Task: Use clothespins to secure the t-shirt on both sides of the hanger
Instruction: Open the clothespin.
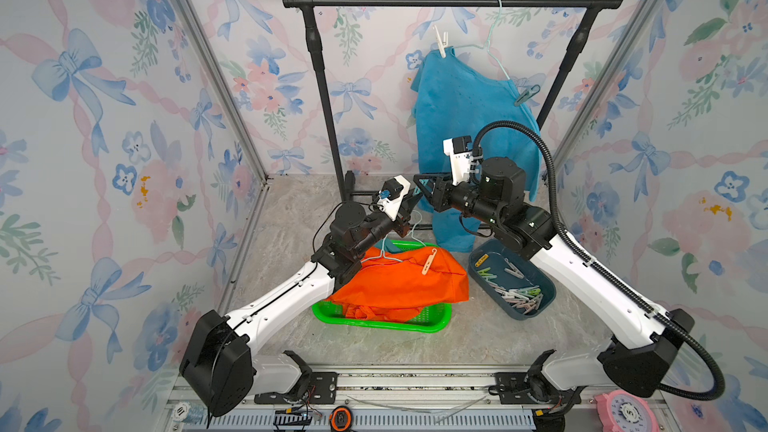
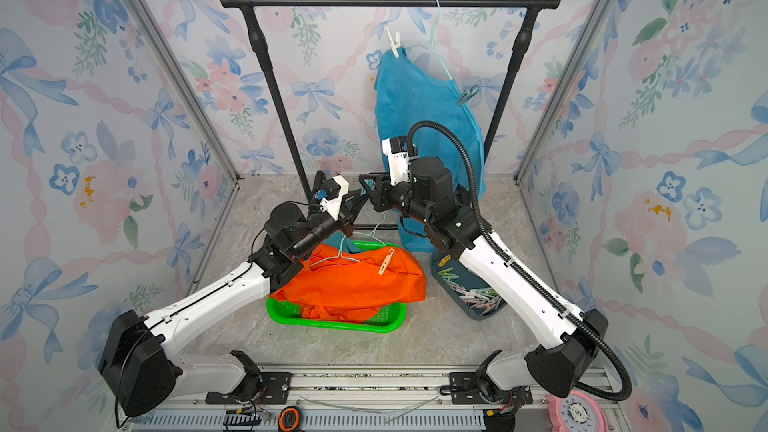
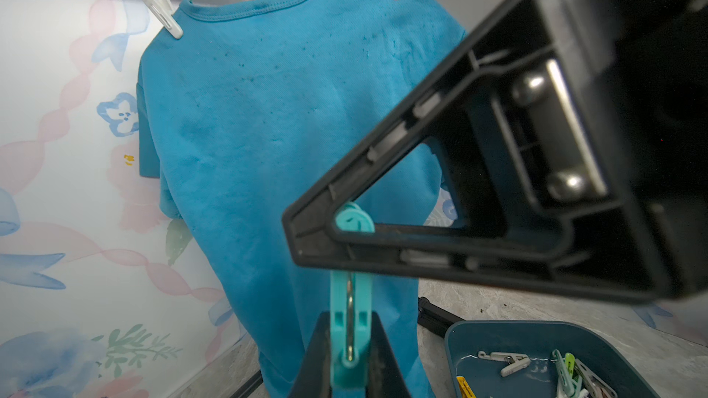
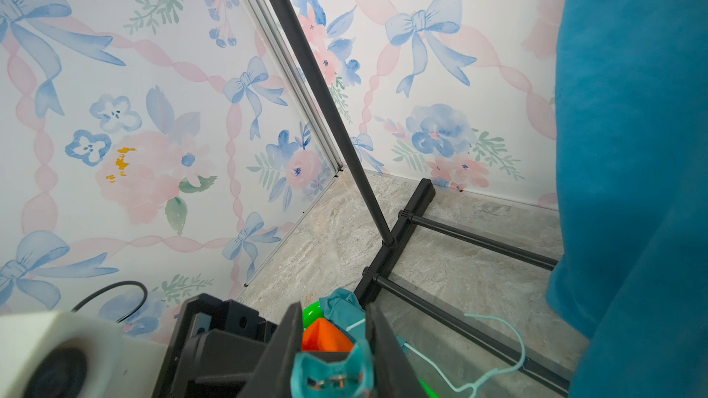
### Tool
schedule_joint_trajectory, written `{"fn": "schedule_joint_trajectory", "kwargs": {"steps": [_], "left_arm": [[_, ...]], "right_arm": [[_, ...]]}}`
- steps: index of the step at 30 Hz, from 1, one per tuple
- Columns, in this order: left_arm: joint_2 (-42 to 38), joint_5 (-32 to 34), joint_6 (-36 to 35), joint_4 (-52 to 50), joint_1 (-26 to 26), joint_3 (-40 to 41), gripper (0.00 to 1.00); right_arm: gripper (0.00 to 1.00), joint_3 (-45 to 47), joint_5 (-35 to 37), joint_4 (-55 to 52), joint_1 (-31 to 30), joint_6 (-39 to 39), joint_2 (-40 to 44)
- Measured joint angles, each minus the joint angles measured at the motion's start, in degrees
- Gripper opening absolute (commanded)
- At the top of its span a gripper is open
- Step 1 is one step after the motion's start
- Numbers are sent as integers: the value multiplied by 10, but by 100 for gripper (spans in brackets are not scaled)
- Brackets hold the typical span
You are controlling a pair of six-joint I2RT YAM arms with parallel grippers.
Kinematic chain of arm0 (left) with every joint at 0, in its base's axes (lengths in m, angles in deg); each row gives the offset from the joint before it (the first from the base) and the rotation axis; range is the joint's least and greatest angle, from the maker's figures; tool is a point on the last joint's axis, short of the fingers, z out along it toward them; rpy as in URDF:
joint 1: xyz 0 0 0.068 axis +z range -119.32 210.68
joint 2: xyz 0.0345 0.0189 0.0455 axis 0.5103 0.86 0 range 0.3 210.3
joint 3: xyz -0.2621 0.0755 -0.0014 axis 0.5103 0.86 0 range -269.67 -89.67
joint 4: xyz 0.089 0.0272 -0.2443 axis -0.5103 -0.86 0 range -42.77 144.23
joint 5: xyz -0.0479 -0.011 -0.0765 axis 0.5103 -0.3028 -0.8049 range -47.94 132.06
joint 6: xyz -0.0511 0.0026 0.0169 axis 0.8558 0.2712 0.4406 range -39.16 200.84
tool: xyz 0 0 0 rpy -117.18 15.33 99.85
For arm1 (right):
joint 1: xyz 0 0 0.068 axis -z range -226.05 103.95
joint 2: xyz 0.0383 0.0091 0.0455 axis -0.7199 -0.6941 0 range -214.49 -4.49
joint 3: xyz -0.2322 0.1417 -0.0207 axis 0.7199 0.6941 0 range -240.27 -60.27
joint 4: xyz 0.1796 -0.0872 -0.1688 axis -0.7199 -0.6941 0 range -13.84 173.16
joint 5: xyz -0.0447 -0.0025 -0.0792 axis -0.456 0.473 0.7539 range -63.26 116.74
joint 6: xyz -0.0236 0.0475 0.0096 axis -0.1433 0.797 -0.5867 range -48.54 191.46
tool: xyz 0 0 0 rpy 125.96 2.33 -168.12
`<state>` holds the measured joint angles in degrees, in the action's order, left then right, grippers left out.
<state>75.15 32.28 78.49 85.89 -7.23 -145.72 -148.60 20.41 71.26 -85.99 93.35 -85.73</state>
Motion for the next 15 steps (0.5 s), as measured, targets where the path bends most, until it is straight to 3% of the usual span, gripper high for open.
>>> {"fn": "schedule_joint_trajectory", "kwargs": {"steps": [4,10,13,15], "left_arm": [[0,0,0,0,0,0,11],[0,1,1,0,0,0,48],[0,4,8,-1,0,0,51],[-2,1,22,-5,5,0,45]], "right_arm": [[19,0,2,2,0,0,-1],[18,0,2,2,0,0,-1],[18,0,2,1,0,1,-1],[18,0,1,0,2,2,-1]]}}
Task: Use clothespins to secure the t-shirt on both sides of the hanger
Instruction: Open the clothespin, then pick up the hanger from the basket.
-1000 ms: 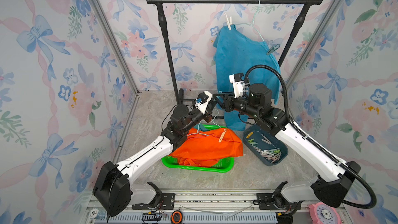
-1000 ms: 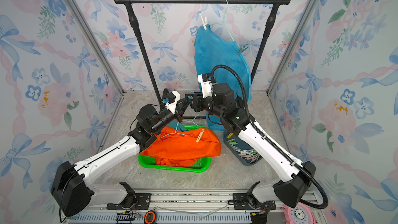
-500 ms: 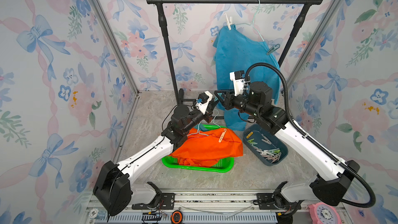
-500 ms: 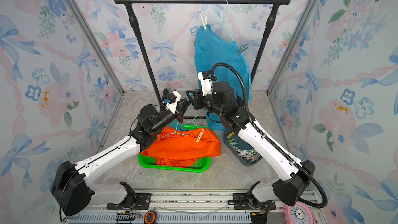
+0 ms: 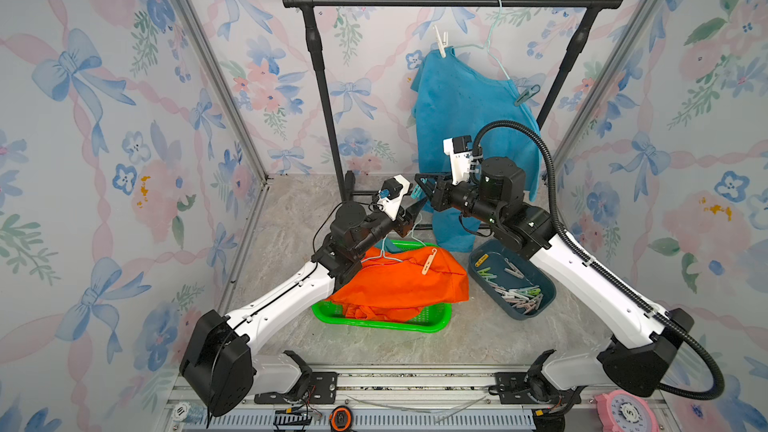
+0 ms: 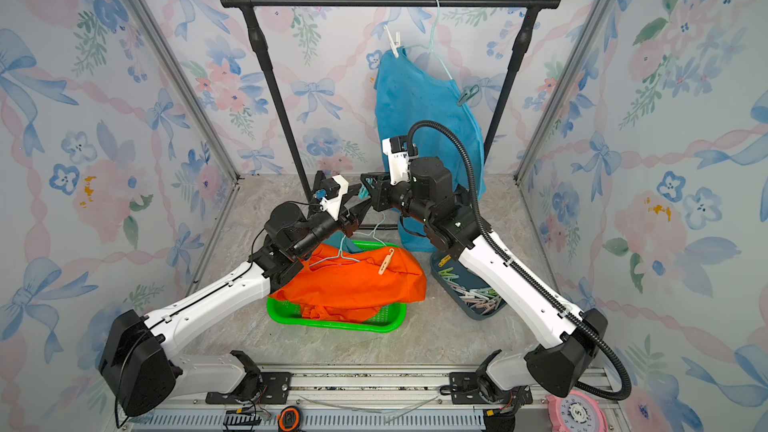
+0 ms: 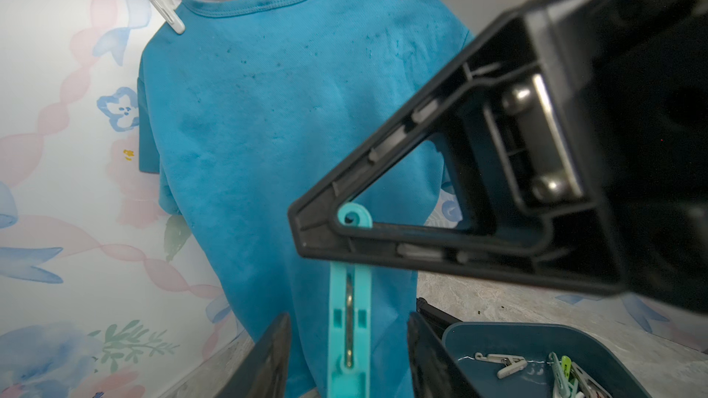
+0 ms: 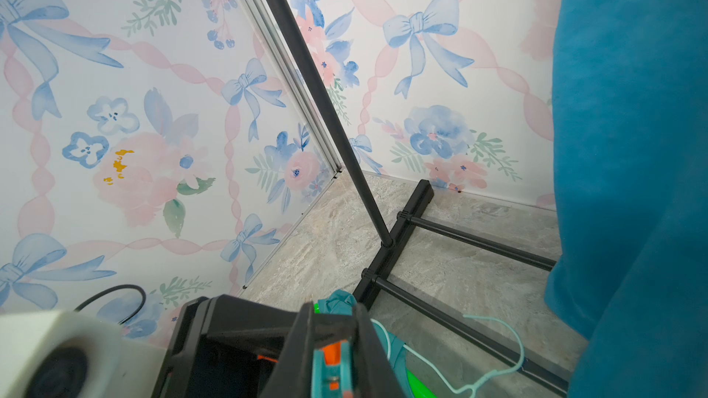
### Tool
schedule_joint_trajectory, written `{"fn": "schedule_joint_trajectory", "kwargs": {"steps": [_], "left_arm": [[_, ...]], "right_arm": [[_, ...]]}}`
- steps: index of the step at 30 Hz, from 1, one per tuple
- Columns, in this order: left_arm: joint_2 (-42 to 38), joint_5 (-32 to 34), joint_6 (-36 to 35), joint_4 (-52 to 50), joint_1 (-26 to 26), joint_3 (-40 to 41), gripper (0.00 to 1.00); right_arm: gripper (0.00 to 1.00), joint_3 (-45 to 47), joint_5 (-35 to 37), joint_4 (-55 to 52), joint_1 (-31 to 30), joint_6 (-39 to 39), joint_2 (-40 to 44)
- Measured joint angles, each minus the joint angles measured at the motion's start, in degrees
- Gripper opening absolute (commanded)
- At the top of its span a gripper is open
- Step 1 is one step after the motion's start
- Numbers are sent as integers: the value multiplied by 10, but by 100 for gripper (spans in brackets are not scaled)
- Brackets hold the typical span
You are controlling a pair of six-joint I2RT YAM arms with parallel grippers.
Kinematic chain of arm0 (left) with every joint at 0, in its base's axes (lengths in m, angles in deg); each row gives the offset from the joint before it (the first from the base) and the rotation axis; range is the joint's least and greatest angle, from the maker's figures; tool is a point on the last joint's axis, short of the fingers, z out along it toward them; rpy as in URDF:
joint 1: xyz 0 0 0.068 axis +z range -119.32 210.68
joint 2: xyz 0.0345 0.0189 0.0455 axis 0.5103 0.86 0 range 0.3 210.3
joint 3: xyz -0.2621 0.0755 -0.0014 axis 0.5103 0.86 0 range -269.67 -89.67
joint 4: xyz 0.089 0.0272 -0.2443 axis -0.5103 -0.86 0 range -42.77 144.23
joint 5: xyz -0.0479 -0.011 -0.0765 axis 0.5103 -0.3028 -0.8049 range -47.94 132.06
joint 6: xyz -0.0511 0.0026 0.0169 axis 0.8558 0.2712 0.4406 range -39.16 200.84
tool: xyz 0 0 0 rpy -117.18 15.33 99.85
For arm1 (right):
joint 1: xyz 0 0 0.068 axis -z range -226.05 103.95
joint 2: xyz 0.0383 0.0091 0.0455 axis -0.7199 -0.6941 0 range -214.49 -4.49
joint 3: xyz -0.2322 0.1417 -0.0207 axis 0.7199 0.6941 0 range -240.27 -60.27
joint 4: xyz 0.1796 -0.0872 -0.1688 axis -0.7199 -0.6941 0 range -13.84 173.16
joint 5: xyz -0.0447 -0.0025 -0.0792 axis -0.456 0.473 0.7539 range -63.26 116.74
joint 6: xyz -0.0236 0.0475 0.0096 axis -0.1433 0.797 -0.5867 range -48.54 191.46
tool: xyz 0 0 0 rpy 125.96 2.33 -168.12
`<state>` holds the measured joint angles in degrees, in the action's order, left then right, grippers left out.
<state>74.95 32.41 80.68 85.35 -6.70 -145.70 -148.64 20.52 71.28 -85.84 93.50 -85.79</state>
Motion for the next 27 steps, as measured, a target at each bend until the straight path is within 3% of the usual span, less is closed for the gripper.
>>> {"fn": "schedule_joint_trajectory", "kwargs": {"steps": [5,12,18,27], "left_arm": [[-22,-18,54,-65,49,0,36],[8,-42,132,-257,112,-72,31],[66,-103,179,-365,156,-67,33],[55,-190,189,-407,187,2,42]], "right_arm": [[18,1,-11,-2,11,1,0],[18,45,-24,1,37,9,24],[18,103,-39,2,51,16,56],[18,186,-61,29,82,38,116]]}}
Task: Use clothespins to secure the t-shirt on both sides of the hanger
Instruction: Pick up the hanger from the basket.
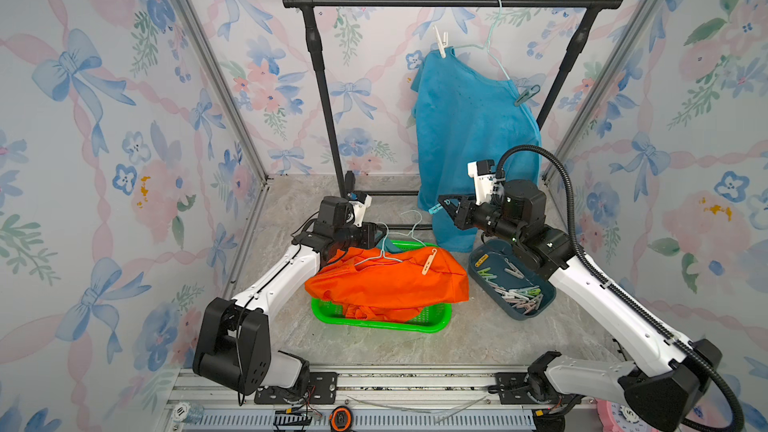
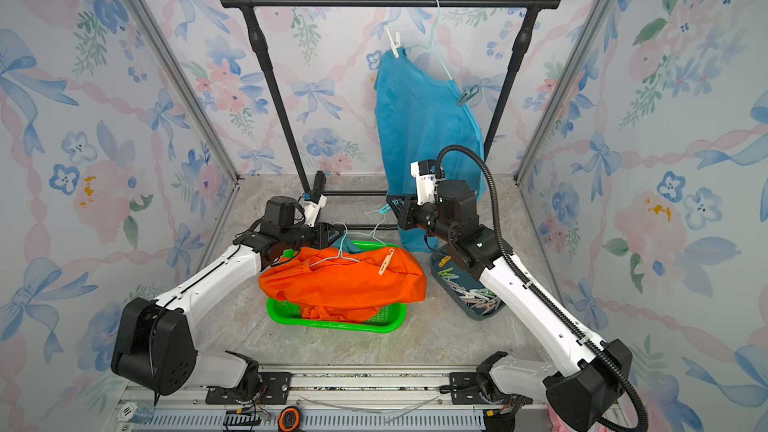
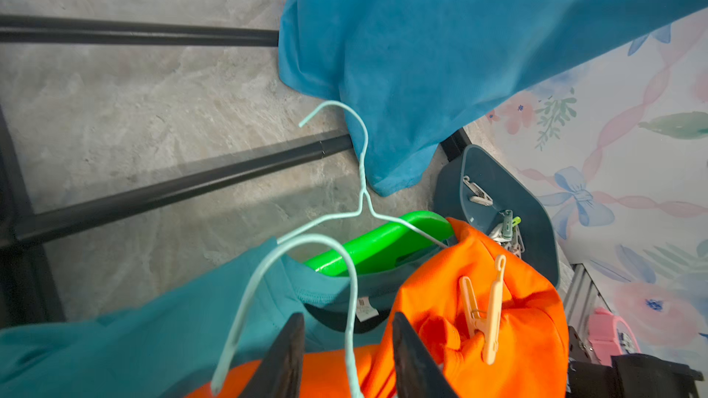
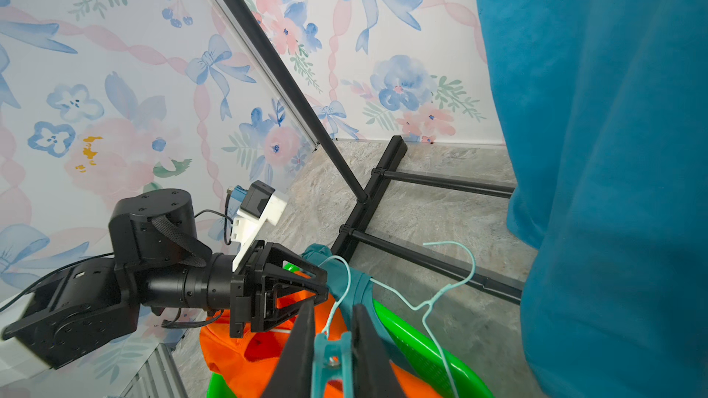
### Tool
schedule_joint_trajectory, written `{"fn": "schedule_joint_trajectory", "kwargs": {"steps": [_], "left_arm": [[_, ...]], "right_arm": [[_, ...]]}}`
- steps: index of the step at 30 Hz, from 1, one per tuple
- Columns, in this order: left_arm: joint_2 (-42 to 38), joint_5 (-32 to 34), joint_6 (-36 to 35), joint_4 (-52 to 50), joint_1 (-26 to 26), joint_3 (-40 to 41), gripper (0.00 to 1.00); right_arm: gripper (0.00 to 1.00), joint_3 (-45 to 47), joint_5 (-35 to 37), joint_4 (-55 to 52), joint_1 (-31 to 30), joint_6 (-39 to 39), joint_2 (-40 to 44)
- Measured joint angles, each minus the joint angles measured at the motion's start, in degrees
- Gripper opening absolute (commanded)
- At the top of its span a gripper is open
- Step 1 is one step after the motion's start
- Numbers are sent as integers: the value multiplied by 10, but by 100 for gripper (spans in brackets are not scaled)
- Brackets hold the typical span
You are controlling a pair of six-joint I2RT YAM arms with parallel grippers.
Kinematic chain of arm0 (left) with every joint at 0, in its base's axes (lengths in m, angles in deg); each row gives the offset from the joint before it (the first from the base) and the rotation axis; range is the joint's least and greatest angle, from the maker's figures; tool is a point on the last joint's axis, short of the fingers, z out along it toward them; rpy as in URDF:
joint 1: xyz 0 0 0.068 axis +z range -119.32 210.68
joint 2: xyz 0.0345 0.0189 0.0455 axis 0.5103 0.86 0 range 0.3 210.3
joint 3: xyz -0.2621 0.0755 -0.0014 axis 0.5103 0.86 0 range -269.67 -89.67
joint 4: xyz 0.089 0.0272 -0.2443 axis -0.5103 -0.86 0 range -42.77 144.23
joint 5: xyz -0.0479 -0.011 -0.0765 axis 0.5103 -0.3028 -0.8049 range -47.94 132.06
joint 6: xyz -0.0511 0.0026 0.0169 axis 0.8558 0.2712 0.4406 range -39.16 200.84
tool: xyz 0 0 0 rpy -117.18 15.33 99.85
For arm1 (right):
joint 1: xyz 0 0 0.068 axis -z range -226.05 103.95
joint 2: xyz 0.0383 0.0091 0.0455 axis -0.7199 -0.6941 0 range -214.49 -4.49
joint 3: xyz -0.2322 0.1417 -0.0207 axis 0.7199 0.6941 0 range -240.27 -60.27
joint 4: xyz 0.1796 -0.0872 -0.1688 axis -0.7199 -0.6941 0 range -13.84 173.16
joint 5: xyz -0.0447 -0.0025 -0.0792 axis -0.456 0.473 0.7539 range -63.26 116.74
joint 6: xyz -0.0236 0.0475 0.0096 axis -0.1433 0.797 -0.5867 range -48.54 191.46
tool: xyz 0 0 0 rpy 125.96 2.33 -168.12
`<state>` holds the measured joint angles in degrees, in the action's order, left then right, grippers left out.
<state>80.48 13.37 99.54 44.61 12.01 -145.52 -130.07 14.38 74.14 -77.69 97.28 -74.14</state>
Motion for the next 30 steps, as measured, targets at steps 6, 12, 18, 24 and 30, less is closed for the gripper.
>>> {"fn": "schedule_joint_trajectory", "kwargs": {"steps": [6,12,18,24,30], "left_arm": [[4,-34,-2,-12,1,7,41],[31,-56,-5,-13,1,7,37],[50,-70,-6,-15,1,7,31],[53,-85,-7,-17,0,5,18],[55,-95,-7,-17,-1,0,5]], "right_arm": [[18,32,-13,25,10,13,13],[18,49,-23,37,19,23,16],[17,58,-27,50,26,28,18],[17,68,-32,58,33,34,18],[17,77,-36,62,36,38,23]]}}
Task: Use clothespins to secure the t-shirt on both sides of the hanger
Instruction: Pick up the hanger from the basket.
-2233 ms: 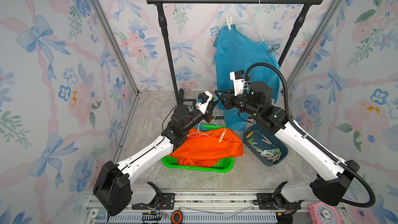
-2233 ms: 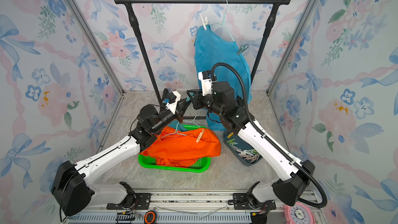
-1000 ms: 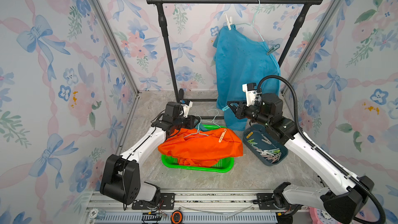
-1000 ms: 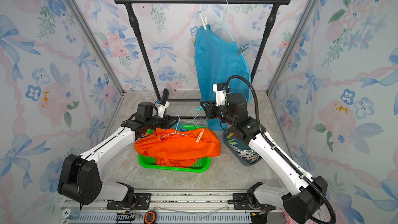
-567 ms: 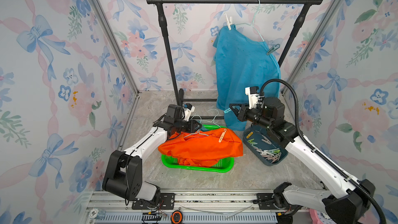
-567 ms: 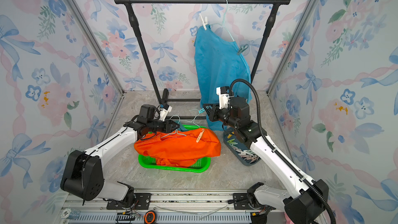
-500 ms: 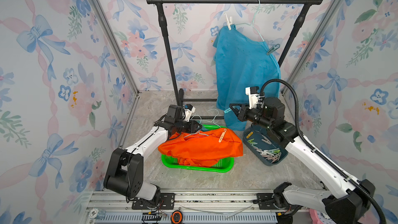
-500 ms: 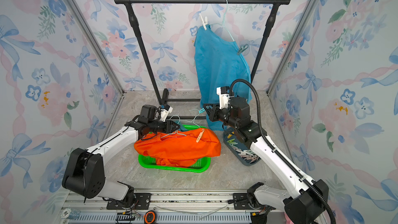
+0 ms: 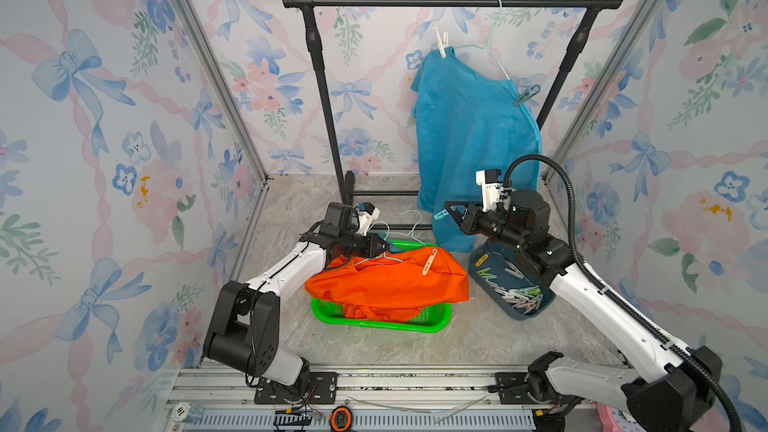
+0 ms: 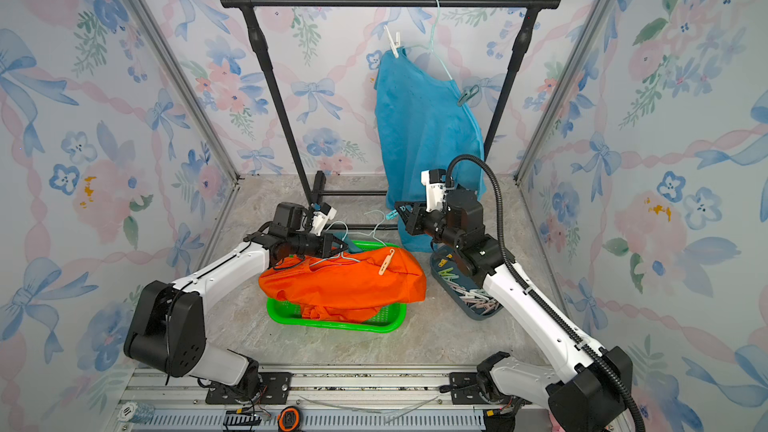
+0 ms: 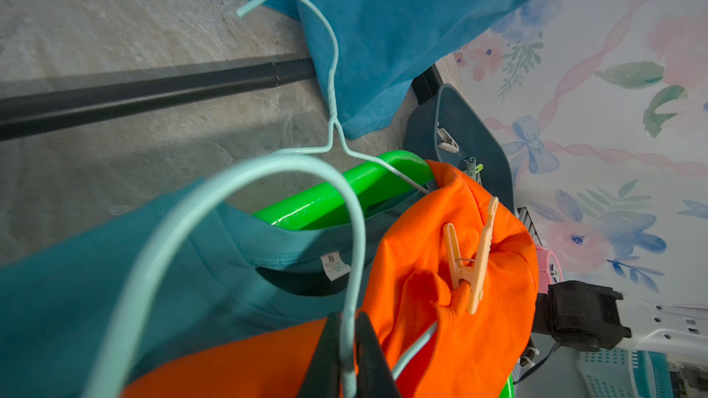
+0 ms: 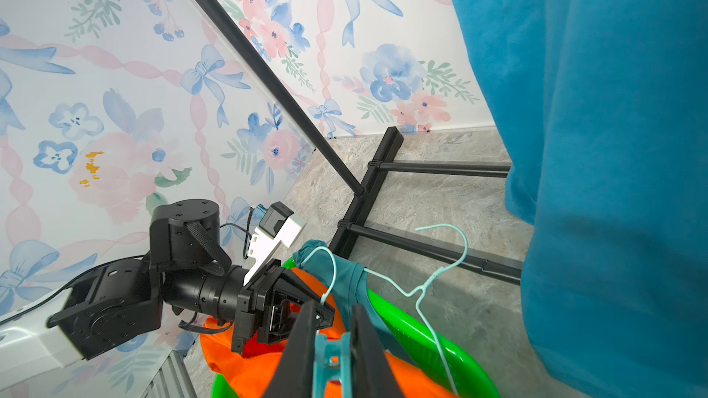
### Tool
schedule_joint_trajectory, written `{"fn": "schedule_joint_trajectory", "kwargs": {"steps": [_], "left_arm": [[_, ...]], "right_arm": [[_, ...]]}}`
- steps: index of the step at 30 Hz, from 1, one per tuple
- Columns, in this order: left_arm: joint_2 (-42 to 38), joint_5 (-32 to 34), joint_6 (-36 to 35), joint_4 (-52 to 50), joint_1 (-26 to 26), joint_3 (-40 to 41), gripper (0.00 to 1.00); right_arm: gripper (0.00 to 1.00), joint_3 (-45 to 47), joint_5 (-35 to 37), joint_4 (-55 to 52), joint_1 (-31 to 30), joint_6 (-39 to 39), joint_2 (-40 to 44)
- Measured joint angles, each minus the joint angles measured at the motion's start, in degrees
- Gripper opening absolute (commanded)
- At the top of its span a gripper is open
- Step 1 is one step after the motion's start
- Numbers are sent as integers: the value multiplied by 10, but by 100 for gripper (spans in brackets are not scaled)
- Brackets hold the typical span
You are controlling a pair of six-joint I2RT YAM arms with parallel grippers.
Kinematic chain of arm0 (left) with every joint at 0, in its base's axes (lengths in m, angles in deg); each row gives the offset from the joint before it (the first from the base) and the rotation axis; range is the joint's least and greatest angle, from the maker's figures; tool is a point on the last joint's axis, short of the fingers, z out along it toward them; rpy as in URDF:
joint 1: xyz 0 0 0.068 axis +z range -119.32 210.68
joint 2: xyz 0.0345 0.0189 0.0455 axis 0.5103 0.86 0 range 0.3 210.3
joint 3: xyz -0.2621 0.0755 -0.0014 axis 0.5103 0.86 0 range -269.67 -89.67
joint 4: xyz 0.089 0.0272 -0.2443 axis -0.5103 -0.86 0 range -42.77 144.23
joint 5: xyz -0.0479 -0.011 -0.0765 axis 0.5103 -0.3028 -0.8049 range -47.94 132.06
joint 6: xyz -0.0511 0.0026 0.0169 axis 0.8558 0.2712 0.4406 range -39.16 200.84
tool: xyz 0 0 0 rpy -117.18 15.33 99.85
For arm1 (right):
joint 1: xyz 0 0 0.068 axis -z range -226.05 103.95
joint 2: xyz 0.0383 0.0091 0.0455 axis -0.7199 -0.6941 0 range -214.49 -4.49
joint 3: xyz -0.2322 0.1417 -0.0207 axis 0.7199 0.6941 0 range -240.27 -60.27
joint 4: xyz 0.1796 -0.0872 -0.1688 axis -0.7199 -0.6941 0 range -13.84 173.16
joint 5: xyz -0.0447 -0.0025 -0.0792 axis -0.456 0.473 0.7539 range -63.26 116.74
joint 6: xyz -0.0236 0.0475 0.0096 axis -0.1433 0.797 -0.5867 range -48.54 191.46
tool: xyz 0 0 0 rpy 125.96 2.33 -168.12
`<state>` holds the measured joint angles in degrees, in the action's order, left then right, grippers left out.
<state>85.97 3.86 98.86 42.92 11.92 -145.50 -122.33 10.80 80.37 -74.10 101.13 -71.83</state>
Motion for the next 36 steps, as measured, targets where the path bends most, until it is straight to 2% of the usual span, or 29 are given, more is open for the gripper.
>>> {"fn": "schedule_joint_trajectory", "kwargs": {"steps": [2,7,11,23,30,36], "left_arm": [[-3,0,1,0,0,0,0],[-40,23,3,0,-1,0,0],[-101,64,11,0,-1,-5,0],[-311,284,82,-9,9,-50,0],[-304,406,122,-14,27,-170,0],[-282,538,210,11,36,-207,0]], "right_arm": [[17,1,0,0,2,0,5],[17,1,0,0,4,0,17],[17,1,0,0,4,0,27],[17,-39,1,-41,7,-1,51],[17,-73,0,-54,7,-1,51],[17,-88,0,-56,7,0,47]]}}
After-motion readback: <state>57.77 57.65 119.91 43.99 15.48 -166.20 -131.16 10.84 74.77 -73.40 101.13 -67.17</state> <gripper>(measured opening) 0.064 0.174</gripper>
